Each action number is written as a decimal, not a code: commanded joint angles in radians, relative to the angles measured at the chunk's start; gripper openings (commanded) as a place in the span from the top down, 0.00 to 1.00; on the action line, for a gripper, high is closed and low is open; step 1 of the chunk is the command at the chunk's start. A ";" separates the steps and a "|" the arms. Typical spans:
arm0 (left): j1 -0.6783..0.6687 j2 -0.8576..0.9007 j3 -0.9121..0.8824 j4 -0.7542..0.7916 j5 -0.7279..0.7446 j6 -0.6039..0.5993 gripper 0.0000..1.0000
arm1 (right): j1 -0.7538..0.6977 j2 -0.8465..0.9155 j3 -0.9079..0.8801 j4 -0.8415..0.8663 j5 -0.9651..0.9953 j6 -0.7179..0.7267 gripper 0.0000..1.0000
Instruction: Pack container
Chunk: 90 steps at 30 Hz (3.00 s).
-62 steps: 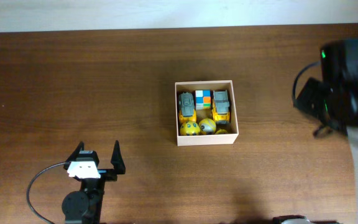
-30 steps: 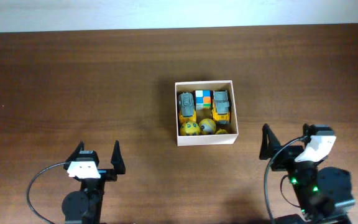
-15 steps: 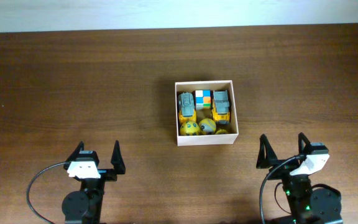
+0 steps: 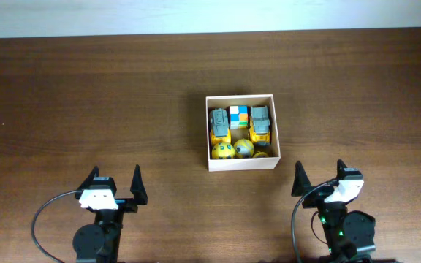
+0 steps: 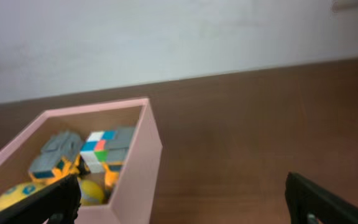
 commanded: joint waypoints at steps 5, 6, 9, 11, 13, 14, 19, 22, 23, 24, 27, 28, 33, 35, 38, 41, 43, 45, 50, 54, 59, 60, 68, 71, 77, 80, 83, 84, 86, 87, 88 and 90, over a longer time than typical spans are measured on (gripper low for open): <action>0.006 -0.010 -0.005 -0.002 0.014 0.019 0.01 | -0.010 -0.018 -0.014 0.005 -0.053 -0.146 0.01; 0.006 -0.010 -0.005 -0.002 0.014 0.019 0.01 | -0.010 -0.018 -0.014 0.005 -0.050 -0.146 0.01; 0.006 -0.010 -0.005 -0.002 0.014 0.019 0.01 | -0.010 -0.018 -0.014 0.005 -0.039 -0.145 0.01; 0.006 -0.010 -0.005 -0.002 0.014 0.019 0.01 | -0.010 -0.018 -0.014 0.005 -0.034 -0.146 0.01; 0.006 -0.010 -0.005 -0.002 0.014 0.019 0.01 | -0.010 -0.018 -0.014 0.005 -0.034 -0.154 0.01; 0.006 -0.010 -0.005 -0.002 0.014 0.019 0.01 | -0.010 -0.018 -0.014 0.005 -0.034 -0.167 0.01; 0.006 -0.010 -0.005 -0.002 0.014 0.019 0.01 | -0.028 -0.018 -0.014 0.005 -0.032 -0.239 0.01; 0.006 -0.010 -0.005 -0.002 0.014 0.019 0.01 | -0.040 -0.018 -0.014 0.005 -0.035 -0.238 0.01; 0.006 -0.010 -0.005 -0.002 0.014 0.019 0.01 | -0.041 -0.018 -0.014 0.005 -0.035 -0.238 0.01; 0.006 -0.010 -0.005 -0.002 0.014 0.019 0.01 | -0.042 -0.018 -0.014 0.005 -0.035 -0.239 0.01; 0.006 -0.010 -0.005 -0.002 0.014 0.019 0.01 | -0.054 -0.018 -0.014 0.005 -0.035 -0.239 0.01; 0.006 -0.010 -0.005 -0.002 0.014 0.019 0.01 | -0.058 -0.018 -0.014 0.005 -0.035 -0.239 0.01; 0.006 -0.010 -0.005 -0.002 0.014 0.019 0.01 | -0.062 -0.018 -0.014 0.005 -0.035 -0.238 0.01; 0.006 -0.010 -0.005 -0.002 0.014 0.019 0.01 | -0.062 -0.018 -0.014 0.005 -0.035 -0.238 0.01; 0.006 -0.010 -0.005 -0.002 0.014 0.019 0.01 | -0.062 -0.018 -0.014 0.005 -0.035 -0.238 0.01; 0.006 -0.010 -0.005 -0.002 0.014 0.019 0.01 | -0.062 -0.018 -0.014 0.005 -0.035 -0.238 0.01; 0.006 -0.010 -0.005 -0.002 0.014 0.019 0.01 | -0.062 -0.018 -0.014 0.005 -0.035 -0.238 0.01; 0.006 -0.010 -0.005 -0.002 0.014 0.019 0.01 | -0.062 -0.018 -0.014 0.005 -0.035 -0.238 0.01; 0.006 -0.010 -0.005 -0.002 0.014 0.019 0.01 | -0.062 -0.018 -0.014 0.005 -0.035 -0.238 0.01; 0.006 -0.010 -0.005 -0.002 0.014 0.019 0.01 | -0.062 -0.017 -0.014 0.005 -0.035 -0.238 0.01; 0.006 -0.010 -0.005 -0.002 0.014 0.019 0.01 | -0.061 -0.017 -0.014 0.005 -0.035 -0.238 0.01; 0.006 -0.010 -0.005 -0.002 0.014 0.019 0.01 | -0.062 -0.017 -0.014 0.005 -0.035 -0.238 0.01; 0.006 -0.010 -0.005 -0.002 0.014 0.019 0.01 | -0.061 -0.017 -0.014 0.005 -0.035 -0.238 0.01; 0.006 -0.010 -0.005 -0.002 0.014 0.019 0.01 | -0.061 -0.017 -0.014 0.005 -0.035 -0.238 0.01; 0.006 -0.010 -0.005 -0.002 0.014 0.019 0.01 | -0.061 -0.017 -0.014 0.005 -0.035 -0.238 0.01; 0.006 -0.010 -0.005 -0.002 0.014 0.019 0.01 | -0.061 -0.017 -0.014 0.005 -0.035 -0.238 0.01; 0.006 -0.010 -0.005 -0.002 0.014 0.019 0.01 | -0.062 -0.017 -0.014 0.005 -0.035 -0.238 0.01; 0.006 -0.010 -0.005 -0.002 0.014 0.019 0.01 | -0.061 -0.017 -0.014 0.005 -0.035 -0.238 0.01; 0.006 -0.010 -0.005 -0.002 0.014 0.019 0.01 | -0.061 -0.017 -0.014 0.005 -0.035 -0.238 0.01; 0.006 -0.010 -0.005 -0.002 0.014 0.019 0.01 | -0.062 -0.017 -0.014 0.005 -0.035 -0.238 0.01; 0.006 -0.010 -0.005 -0.002 0.014 0.019 0.01 | -0.061 -0.017 -0.014 0.005 -0.035 -0.238 0.01; 0.006 -0.010 -0.005 -0.002 0.014 0.019 0.01 | -0.062 -0.017 -0.014 0.005 -0.035 -0.238 0.01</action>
